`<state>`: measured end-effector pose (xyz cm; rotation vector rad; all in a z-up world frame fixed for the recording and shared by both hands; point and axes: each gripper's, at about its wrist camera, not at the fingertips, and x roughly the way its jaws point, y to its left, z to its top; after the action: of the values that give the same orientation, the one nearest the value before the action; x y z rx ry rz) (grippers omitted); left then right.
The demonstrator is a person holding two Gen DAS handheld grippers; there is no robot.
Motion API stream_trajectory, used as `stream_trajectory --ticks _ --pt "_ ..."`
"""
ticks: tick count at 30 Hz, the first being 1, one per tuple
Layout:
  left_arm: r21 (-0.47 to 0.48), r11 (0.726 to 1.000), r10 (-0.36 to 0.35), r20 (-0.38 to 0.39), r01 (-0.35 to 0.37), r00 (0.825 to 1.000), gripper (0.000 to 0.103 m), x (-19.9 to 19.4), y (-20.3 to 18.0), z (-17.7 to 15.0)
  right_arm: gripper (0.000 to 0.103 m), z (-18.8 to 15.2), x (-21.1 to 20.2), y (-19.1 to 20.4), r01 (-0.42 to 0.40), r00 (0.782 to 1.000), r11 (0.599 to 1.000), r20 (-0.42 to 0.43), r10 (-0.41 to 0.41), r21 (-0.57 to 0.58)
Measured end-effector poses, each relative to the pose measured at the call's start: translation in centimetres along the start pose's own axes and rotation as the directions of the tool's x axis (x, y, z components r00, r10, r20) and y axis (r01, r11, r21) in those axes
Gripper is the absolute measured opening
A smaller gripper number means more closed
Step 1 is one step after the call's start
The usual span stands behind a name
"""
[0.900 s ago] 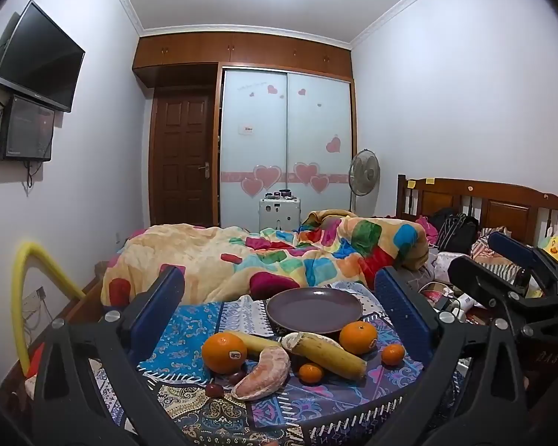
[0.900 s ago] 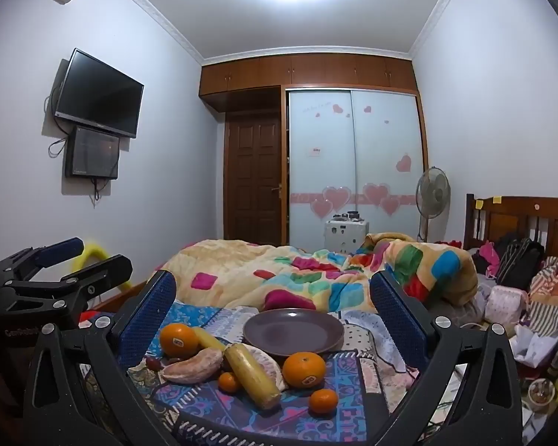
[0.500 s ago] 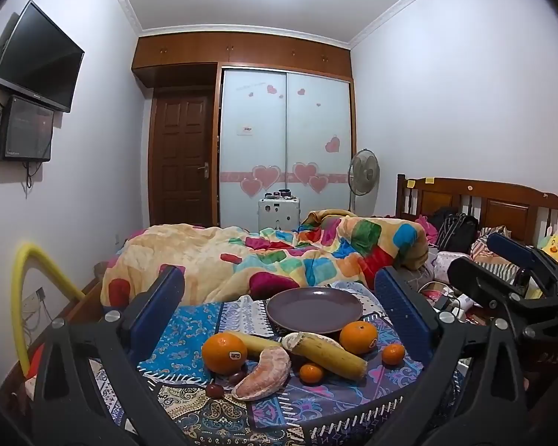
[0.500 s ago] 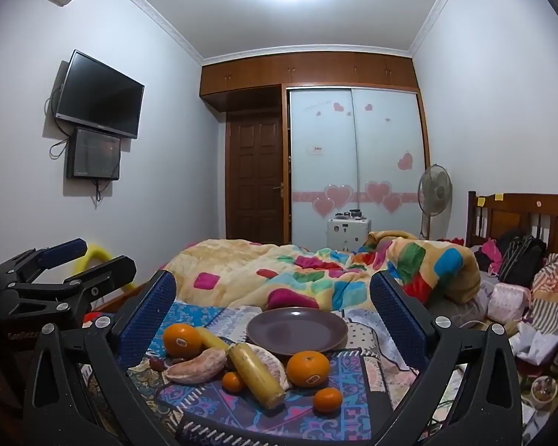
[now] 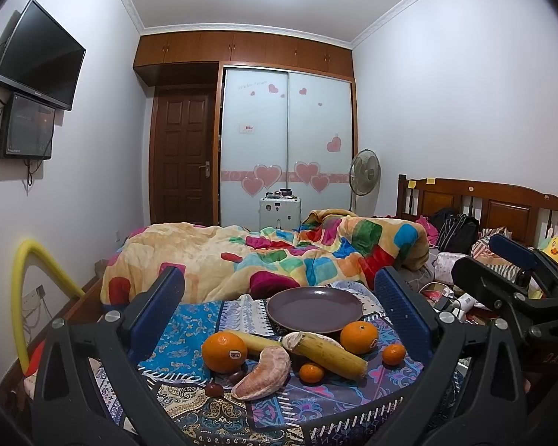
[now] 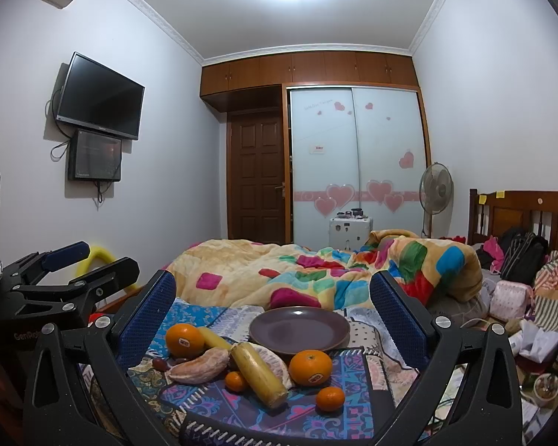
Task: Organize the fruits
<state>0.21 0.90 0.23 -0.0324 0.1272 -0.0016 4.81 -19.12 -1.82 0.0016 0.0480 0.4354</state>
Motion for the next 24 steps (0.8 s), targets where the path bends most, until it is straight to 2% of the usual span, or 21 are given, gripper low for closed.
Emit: stream_trajectory --ticks 24 --pt "0.004 1.0 0.014 -0.005 -0.014 1.0 0.103 0.29 -0.41 -0.36 0.103 -0.62 0.66 0.32 -0.008 1.0 1.0 -0.002 0.008 0.018"
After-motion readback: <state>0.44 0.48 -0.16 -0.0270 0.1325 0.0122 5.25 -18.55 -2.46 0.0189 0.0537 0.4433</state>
